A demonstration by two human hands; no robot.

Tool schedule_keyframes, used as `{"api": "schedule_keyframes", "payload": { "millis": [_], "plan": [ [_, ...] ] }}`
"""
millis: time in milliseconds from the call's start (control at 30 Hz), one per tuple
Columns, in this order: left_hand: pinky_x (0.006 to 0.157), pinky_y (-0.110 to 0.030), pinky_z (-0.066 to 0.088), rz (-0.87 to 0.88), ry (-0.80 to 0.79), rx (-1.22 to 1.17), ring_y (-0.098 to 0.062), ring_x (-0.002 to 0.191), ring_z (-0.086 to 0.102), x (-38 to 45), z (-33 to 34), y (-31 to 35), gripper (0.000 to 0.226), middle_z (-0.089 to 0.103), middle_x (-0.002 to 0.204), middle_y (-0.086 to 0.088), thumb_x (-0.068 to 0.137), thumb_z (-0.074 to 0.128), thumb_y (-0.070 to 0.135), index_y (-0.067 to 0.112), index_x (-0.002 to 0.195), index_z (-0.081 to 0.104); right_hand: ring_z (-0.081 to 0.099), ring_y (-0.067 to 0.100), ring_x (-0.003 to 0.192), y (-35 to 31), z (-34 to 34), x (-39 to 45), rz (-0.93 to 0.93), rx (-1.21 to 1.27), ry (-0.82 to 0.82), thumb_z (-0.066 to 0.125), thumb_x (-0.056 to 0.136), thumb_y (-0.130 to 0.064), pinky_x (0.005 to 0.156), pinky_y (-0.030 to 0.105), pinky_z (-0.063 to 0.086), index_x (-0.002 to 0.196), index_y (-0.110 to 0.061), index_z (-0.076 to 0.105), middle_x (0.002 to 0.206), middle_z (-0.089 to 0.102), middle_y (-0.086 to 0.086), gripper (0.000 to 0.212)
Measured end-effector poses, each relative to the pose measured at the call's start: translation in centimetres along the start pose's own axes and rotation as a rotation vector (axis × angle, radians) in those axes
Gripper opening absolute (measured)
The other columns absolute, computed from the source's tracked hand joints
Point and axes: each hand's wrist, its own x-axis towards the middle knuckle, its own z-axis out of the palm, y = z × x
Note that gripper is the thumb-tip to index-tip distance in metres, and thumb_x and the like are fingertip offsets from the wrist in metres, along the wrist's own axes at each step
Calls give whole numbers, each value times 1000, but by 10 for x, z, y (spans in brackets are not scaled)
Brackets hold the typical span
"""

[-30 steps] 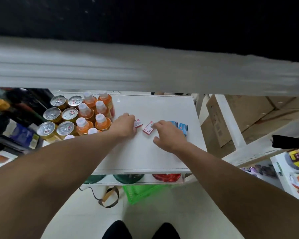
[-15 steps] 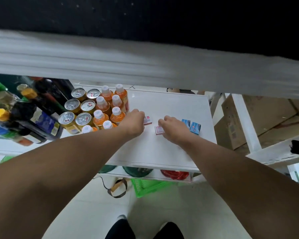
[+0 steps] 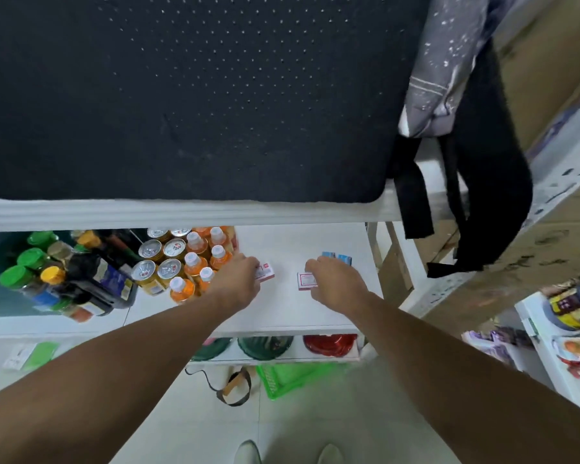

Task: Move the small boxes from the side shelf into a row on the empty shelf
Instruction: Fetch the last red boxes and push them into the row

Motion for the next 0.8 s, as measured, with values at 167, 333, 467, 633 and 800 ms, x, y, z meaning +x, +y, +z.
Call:
{"api": "schedule_keyframes", "payload": {
  "millis": [167, 333, 467, 633, 800],
  "plan": [
    [91, -41, 61, 65, -11, 20, -27, 103, 68, -25, -11, 12, 39, 70, 125, -7, 97, 67, 20, 19, 135, 70, 66, 26, 104, -5, -3, -50, 27, 10, 39, 66, 95, -23, 80, 36, 56, 126, -24, 61, 119, 66, 3, 32],
    [89, -35, 56, 220, -56, 10, -28, 108, 67, -42, -12, 36, 41, 65, 125, -3, 97, 65, 23, 22, 138, 67, 65, 23, 107, -10, 10, -106, 160, 20, 77, 70, 91, -26, 86, 40, 56, 125, -26, 59, 116, 64, 0, 35],
    [98, -40, 56, 350, -120, -34, -28, 115, 66, -66, -7, 52, 44, 62, 128, -4, 97, 64, 19, 20, 141, 65, 67, 25, 101, -24, 16, -153, 264, 27, 84, 73, 88, -31, 81, 37, 55, 120, -25, 61, 108, 63, 1, 35],
    [97, -40, 57, 520, -180, -28, -25, 119, 63, -98, 6, 70, 49, 59, 133, 0, 100, 63, 23, 24, 148, 58, 67, 28, 104, -40, 19, -215, 470, 93, 45, 71, 88, -30, 81, 35, 53, 115, -25, 65, 112, 66, 2, 28],
    [105, -40, 53, 662, -252, -3, -22, 127, 61, -139, 18, 92, 45, 61, 139, 1, 100, 66, 32, 28, 145, 59, 66, 27, 104, -46, 26, -296, 653, 134, 48, 68, 89, -33, 79, 36, 53, 114, -28, 65, 112, 66, -1, 26]
  ]
}}
